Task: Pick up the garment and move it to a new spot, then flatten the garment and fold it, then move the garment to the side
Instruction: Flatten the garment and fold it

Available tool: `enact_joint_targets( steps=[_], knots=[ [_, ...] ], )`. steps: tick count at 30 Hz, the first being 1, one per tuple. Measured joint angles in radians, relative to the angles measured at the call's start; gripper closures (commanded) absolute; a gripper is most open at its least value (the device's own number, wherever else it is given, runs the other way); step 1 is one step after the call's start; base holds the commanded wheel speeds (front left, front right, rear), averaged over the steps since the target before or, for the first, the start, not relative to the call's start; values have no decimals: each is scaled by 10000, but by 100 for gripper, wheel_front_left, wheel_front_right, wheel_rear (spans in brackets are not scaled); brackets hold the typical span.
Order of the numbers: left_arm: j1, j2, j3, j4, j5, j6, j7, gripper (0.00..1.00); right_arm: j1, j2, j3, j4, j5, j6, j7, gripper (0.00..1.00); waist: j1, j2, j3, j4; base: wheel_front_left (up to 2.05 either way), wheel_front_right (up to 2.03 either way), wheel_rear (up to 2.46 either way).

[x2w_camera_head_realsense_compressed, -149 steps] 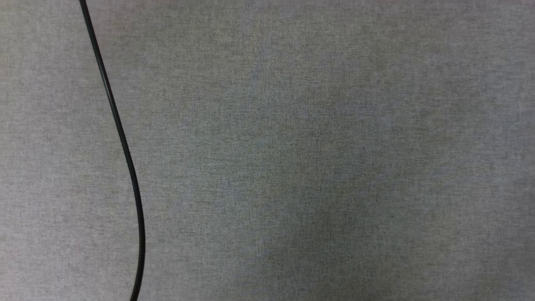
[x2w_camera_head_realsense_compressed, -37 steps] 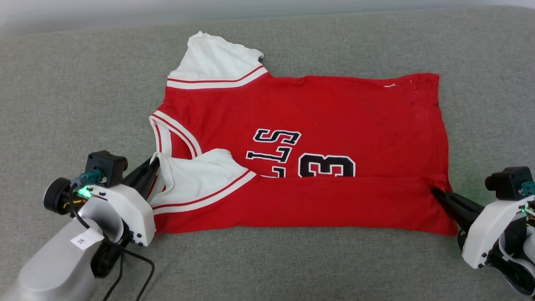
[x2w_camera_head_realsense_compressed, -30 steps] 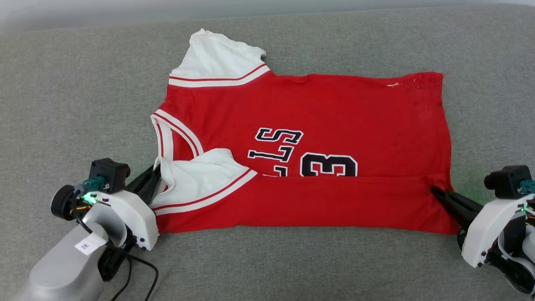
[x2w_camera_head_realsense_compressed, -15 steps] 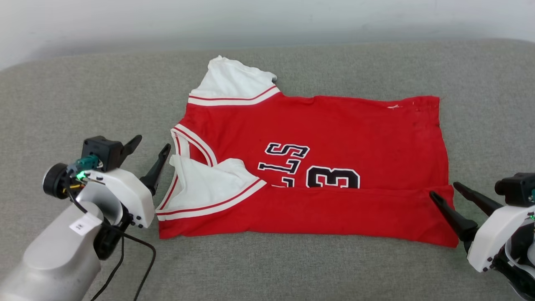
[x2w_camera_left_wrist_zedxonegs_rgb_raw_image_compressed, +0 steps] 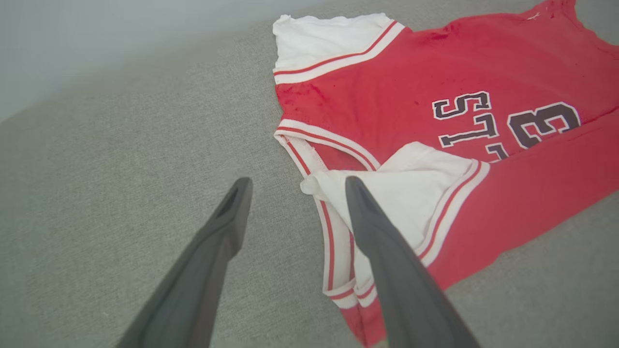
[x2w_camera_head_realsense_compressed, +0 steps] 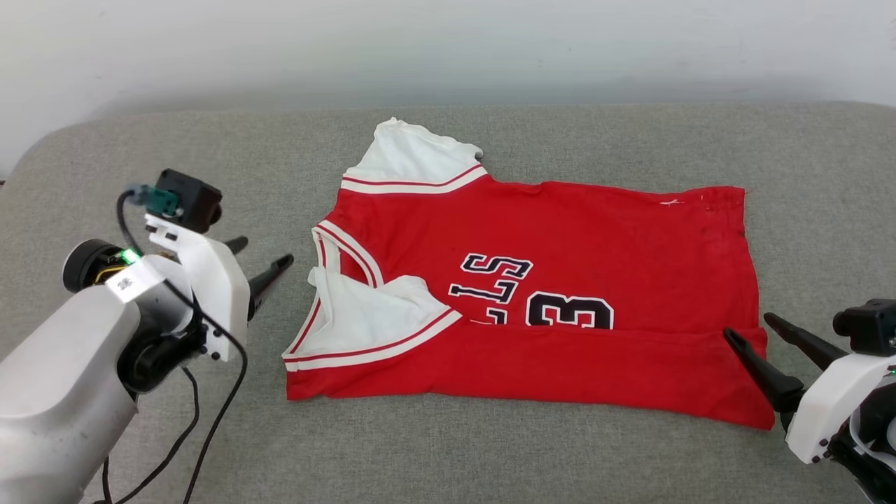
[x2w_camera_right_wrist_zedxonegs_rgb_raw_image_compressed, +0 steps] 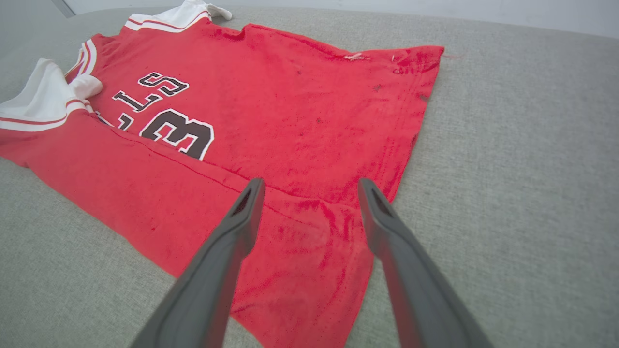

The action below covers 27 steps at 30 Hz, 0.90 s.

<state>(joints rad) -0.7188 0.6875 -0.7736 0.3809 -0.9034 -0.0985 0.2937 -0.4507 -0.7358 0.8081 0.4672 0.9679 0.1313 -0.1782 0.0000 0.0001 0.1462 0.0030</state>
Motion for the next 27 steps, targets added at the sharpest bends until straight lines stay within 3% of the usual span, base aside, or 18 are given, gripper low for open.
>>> enact_joint_targets(
  steps=[6, 13, 18, 27],
  knots=[
    [-137, 148, -374, -395, -1122, -81, 2504, 0, 40, 102, -65, 0, 0, 0, 117, 0, 0, 0, -85, -36, 0, 0, 0],
    [-88, 171, -719, -196, -1852, -82, 4142, 0, 81, 159, -42, -67, 8, 0, 295, 0, -1, 0, 6, -195, 0, 0, 0],
    [19, 73, -1093, 176, -1847, -90, 4600, 0, 2, 201, -29, -69, 21, 0, 370, 0, 0, 0, 179, -354, 0, 0, 0],
    [192, -477, -1459, 1461, -1743, -171, 4443, 0, -224, 353, 65, -15, 4, 0, 384, 0, -1, 0, 518, -589, 0, 0, 0]
  ],
)
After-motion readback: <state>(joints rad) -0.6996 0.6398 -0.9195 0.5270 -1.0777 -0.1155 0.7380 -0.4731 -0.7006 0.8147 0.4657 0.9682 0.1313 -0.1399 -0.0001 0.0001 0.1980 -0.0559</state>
